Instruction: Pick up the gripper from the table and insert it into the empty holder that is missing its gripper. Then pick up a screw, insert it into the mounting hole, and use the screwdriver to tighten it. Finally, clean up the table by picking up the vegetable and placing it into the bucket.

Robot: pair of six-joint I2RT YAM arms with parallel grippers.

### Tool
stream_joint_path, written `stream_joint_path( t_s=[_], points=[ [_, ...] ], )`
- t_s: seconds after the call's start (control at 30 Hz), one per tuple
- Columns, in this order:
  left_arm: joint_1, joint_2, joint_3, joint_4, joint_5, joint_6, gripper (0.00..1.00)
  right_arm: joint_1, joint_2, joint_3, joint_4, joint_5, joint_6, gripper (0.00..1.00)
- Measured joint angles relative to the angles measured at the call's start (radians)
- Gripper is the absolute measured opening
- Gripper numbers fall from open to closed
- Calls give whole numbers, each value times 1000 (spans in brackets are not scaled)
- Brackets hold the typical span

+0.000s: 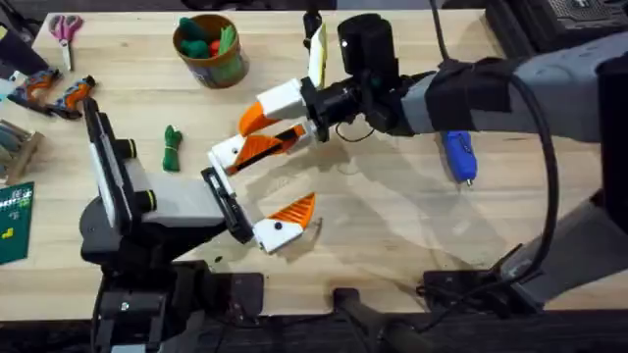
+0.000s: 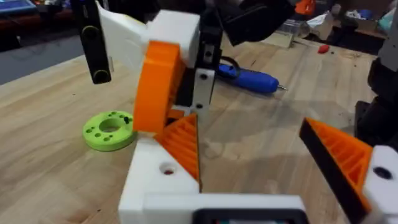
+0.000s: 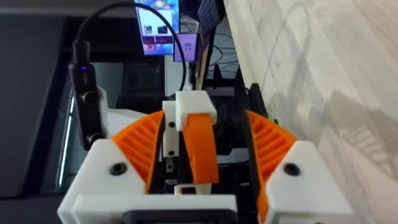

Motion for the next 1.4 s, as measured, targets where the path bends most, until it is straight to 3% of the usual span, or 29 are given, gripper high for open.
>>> stream_joint_path(
  t_s=[0.2, 0.3, 0.33, 0.53, 0.77, 0.9, 1.0, 1.1, 1.23, 1.4],
  points=[
    [0, 0, 0, 0, 5, 0, 987, -48, 0, 0, 0, -8, -11, 753],
    [0, 0, 0, 0, 5, 0, 987, -80, 0, 0, -1, -11, -55, 965],
    [0, 0, 0, 0, 5, 0, 987, -92, 0, 0, -1, -11, -77, 986],
    [0, 0, 0, 0, 6, 0, 987, -168, 0, 3, -87, 21, -225, 991],
    [0, 0, 0, 0, 5, 0, 987, -280, 0, 76, -365, 96, -414, 992],
    [0, 0, 0, 0, 5, 0, 986, -318, 0, 220, -708, 216, -592, 991],
    [0, 0, 0, 0, 6, 0, 986, -317, 0, 361, -1028, 346, -756, 993],
    [0, 0, 0, 0, 6, 0, 987, -304, -5, 491, -1242, 474, -903, 993],
    [0, 0, 0, 0, 6, 0, 987, -273, -37, 601, -1411, 666, -1036, 995],
    [0, 0, 0, 0, 6, 0, 985, -223, -80, 621, -1501, 882, -1106, 995]
  ],
)
